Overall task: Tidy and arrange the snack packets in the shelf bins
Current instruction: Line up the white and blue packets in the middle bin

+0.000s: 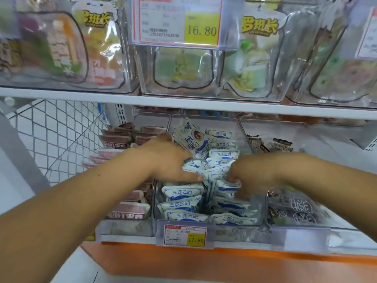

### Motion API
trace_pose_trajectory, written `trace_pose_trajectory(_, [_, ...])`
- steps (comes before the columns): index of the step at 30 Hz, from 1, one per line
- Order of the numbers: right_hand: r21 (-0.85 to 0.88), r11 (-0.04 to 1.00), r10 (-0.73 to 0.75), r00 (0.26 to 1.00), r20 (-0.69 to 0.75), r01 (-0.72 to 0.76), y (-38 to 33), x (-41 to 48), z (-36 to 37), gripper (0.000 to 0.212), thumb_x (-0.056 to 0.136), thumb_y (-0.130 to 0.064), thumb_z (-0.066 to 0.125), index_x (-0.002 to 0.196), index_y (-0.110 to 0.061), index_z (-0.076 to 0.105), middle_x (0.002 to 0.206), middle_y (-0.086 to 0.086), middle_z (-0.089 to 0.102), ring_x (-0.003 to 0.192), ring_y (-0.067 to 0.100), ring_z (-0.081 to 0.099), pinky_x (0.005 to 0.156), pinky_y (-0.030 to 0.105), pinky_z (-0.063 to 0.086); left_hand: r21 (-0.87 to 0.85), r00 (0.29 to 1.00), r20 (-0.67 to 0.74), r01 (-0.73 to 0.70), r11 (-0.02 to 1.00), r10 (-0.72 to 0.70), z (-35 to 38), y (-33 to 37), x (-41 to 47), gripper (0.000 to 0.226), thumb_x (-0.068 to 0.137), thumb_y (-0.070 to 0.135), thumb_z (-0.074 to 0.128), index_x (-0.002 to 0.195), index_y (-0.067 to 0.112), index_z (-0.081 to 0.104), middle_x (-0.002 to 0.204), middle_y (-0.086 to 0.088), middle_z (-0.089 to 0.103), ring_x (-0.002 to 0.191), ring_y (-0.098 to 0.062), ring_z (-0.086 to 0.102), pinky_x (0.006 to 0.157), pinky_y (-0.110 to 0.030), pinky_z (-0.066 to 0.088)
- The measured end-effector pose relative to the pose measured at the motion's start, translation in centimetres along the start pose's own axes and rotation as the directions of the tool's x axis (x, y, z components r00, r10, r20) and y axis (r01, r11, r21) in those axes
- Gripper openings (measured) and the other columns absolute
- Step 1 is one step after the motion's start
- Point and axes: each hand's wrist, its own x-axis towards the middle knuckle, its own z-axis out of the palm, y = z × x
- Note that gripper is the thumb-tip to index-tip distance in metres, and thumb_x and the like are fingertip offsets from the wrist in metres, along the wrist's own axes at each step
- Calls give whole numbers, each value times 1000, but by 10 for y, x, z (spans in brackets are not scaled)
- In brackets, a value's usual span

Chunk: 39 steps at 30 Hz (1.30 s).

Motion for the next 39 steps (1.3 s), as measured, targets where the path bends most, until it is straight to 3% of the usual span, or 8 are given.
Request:
trace_pose_trajectory(2, [194,980,-27,998,-57,37,11,-6,-21,28,91,-42,59,111,-24,66,101,-15,66,91,5,62,90,30,50,40,999,2,-41,998,41,6,-6,-4,87,76,87,15,144,36,35,140,1,53,127,-24,44,111,-44,26])
trace_pose_trajectory(6, [290,943,-24,899,-436,166,11,40,-44,22,99,-25,49,113,-28,66,100,-17,59,86,0,54,71,12,39,15,997,40,-70,997,69,6,-10,-4,76,84,79,25,148,39,24,150,5,40,138,-19,34,116,-41,17])
trace_pose_trajectory(12, [72,989,-115,975,-188,131,21,75,-15,29,100,-23,42,115,-30,67,120,-9,64,99,12,59,89,31,48,5,994,3,-111,994,111,10,-15,-11,65,90,71,28,148,40,26,148,10,42,136,-16,34,114,-36,14])
trace_pose_trajectory(16, [61,990,-113,982,-153,124,28,59,-16,28,100,-29,47,123,-33,63,127,-15,60,107,7,57,90,20,42,-23,989,-37,-147,989,146,10,-16,-13,57,93,66,29,144,42,34,142,12,49,131,-15,39,111,-34,16])
trace_pose_trajectory(22, [427,902,159,869,-468,66,32,75,-37,20,95,-39,55,112,-33,61,105,-18,59,88,1,52,70,18,36,-30,989,-7,-145,989,145,14,-18,-7,60,92,67,26,146,42,29,144,15,47,132,-15,35,116,-39,13])
trace_pose_trajectory(29, [350,918,332,846,-417,-188,31,127,-27,75,62,-69,74,109,-14,54,105,4,57,95,23,52,76,33,43,-28,993,-19,-118,993,118,17,-16,-7,60,92,68,25,147,43,28,145,13,46,133,-15,33,118,-39,4])
trace_pose_trajectory(33, [519,855,325,762,-561,18,33,114,-30,58,71,-49,79,119,-22,58,113,-4,63,101,16,56,82,28,43,-33,994,-43,-106,994,105,18,-14,-8,59,93,68,25,146,44,28,145,12,46,134,-13,30,117,-35,4])
trace_pose_trajectory(39, [783,618,298,904,-306,62,48,94,-47,34,85,-37,68,113,-19,61,111,2,62,104,21,58,91,31,44,-40,993,-57,-102,994,100,20,-14,-9,58,93,67,25,147,45,27,149,12,41,135,-15,29,117,-36,6])
